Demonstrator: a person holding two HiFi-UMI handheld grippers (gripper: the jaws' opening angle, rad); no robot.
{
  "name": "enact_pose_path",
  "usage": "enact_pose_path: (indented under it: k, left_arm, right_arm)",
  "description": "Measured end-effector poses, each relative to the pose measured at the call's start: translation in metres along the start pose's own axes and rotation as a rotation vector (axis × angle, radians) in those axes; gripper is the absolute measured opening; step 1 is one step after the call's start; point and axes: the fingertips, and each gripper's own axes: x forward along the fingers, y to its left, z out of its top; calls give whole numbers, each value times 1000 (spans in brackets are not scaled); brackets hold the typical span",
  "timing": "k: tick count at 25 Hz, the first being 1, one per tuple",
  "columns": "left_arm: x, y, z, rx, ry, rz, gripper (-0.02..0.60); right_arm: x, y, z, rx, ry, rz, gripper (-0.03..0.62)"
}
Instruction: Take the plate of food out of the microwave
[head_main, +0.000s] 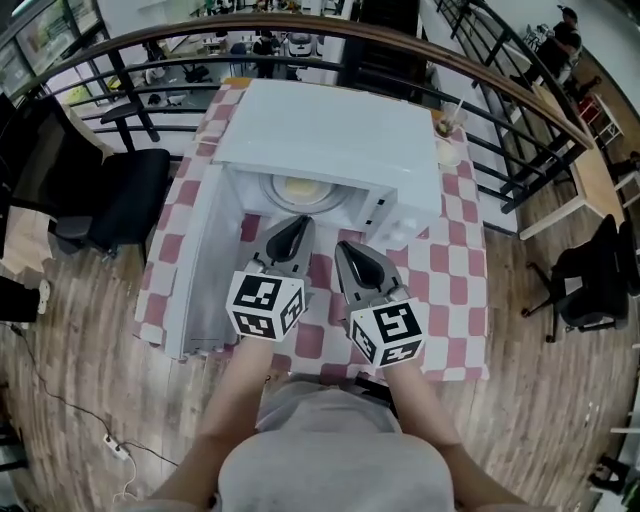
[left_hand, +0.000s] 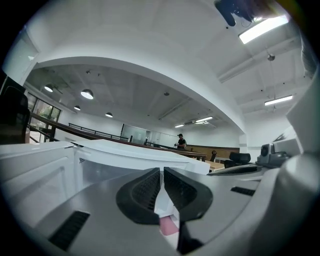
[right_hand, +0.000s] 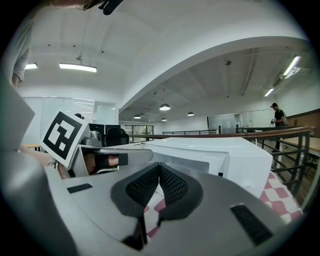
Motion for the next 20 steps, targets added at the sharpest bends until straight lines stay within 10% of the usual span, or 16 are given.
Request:
enact_pose_path:
  k: [12,20]
  left_arm:
    - [27,5,-28,-274,76,-24,323]
    - [36,14,-47,-292,139,9,314]
  right_arm:
    - [10,-24,-6,-8,37,41,26]
    - [18,-36,-13,9,55,56,26]
